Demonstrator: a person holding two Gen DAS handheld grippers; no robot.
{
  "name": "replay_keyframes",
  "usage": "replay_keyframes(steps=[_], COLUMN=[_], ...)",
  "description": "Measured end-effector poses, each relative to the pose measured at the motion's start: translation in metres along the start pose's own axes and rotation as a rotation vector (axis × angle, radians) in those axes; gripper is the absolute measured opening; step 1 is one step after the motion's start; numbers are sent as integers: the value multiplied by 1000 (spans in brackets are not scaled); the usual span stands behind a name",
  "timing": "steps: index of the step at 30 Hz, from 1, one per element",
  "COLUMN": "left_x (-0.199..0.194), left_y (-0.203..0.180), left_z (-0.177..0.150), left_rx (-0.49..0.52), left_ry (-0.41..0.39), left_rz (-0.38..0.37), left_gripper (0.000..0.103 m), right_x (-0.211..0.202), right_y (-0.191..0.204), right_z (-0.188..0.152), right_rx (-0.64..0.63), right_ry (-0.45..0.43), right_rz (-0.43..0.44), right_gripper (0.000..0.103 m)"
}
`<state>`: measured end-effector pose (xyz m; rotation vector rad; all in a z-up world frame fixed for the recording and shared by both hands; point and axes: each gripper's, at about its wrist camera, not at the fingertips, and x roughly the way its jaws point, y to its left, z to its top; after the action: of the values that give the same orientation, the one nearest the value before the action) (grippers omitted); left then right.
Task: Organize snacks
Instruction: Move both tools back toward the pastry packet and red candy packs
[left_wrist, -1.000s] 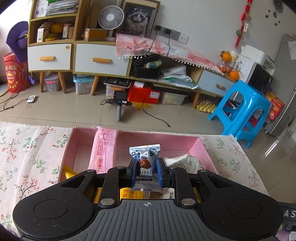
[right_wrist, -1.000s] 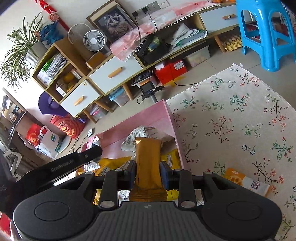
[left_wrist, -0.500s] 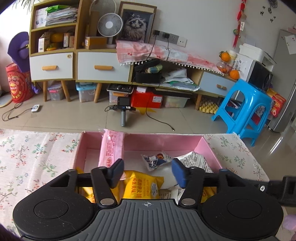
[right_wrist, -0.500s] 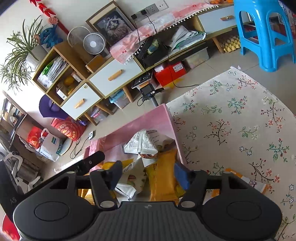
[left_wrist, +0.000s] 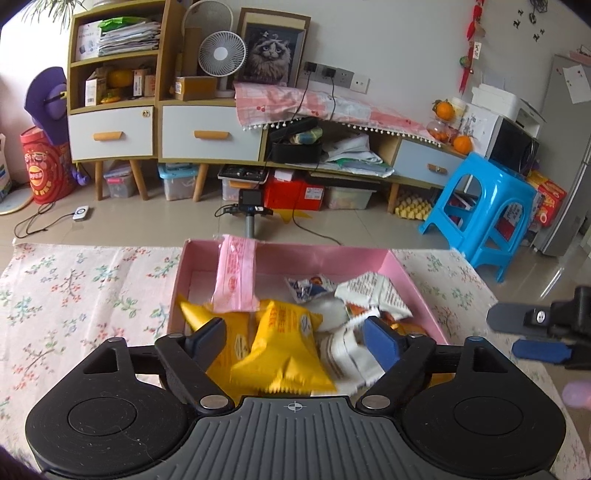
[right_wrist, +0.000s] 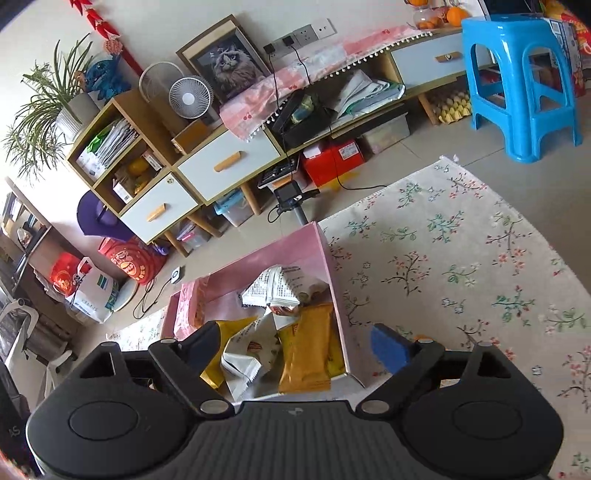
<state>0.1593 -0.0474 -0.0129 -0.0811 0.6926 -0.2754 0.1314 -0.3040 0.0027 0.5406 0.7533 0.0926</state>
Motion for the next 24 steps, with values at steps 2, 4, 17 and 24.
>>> replay_keyframes(steps=[2,4,17,24], left_x=[-8,-17,-59,-67], left_y=[0,0,28,53], left_z=[-5,-11,-36,-53], left_rx=[6,19,32,18], left_ry=[7,13,45,48], left_rz=[3,9,34,43], left_gripper=[87,88,98,98], right_x=[-5,-10,-26,-26], right_y=[0,0,11,13], right_z=[-2,-5,-32,-47], right_rx=[-14,-29,-146,-200], right_ry=[-4,-5,15,15], right_rz=[-3,-4,2,-27], right_gripper=[82,82,90,92])
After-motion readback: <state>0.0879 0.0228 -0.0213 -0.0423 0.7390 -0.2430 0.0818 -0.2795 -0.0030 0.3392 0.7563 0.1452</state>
